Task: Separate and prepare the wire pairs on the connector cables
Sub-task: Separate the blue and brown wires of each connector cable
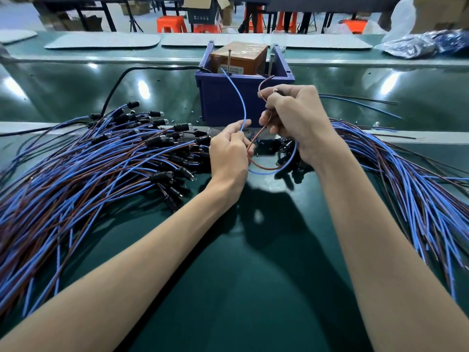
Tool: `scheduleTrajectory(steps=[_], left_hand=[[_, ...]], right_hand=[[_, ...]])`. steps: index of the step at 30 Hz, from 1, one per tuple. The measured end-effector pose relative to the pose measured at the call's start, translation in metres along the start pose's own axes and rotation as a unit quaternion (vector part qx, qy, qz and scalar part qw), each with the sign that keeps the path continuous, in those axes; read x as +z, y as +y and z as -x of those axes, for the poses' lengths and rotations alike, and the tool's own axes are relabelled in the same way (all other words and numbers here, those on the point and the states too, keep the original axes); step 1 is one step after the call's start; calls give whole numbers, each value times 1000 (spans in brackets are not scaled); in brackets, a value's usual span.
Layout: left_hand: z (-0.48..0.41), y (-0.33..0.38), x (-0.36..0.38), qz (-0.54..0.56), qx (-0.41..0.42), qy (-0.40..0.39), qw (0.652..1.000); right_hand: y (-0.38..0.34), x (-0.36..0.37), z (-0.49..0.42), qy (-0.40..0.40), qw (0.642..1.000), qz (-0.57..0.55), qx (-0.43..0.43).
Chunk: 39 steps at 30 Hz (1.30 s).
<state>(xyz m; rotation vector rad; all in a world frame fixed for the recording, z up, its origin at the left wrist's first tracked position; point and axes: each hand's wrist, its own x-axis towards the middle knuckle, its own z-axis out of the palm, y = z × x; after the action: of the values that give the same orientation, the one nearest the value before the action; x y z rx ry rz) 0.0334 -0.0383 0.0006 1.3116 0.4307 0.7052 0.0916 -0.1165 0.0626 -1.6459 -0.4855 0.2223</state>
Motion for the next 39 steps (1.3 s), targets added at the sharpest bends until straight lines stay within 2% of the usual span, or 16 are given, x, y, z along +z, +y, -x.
scheduleTrajectory(steps=[10, 19, 22, 24, 26, 28, 31, 34, 37, 39], left_hand=[[3, 0, -1, -13, 30, -25, 999], [3, -2, -2, -30, 37, -30, 998], [2, 0, -2, 3, 17, -3, 1000], [2, 2, -1, 25, 11, -3, 1000], [3, 2, -1, 21, 22, -13, 999], [3, 1, -1, -7, 54, 1, 999], [5, 1, -2, -22, 85, 19, 996], [7, 4, -3, -24, 69, -7, 997], [12, 7, -6, -32, 20, -111, 993], [16, 9, -7, -40, -4, -250, 968]], right_hand=[[3, 2, -1, -29, 998, 25, -59], [3, -2, -1, -41, 998, 38, -38], [-3, -10, 1, -110, 986, 122, 6], [-11, -18, 5, -191, 957, 216, 39], [-19, -24, 8, -230, 934, 265, 74], [-25, -30, 9, -189, 925, 321, 66], [-30, -42, 7, -49, 887, 459, 9], [-29, -54, 4, 98, 888, 449, 36], [-25, -59, 1, 159, 884, 438, 41], [-24, -57, 1, 170, 882, 438, 27]])
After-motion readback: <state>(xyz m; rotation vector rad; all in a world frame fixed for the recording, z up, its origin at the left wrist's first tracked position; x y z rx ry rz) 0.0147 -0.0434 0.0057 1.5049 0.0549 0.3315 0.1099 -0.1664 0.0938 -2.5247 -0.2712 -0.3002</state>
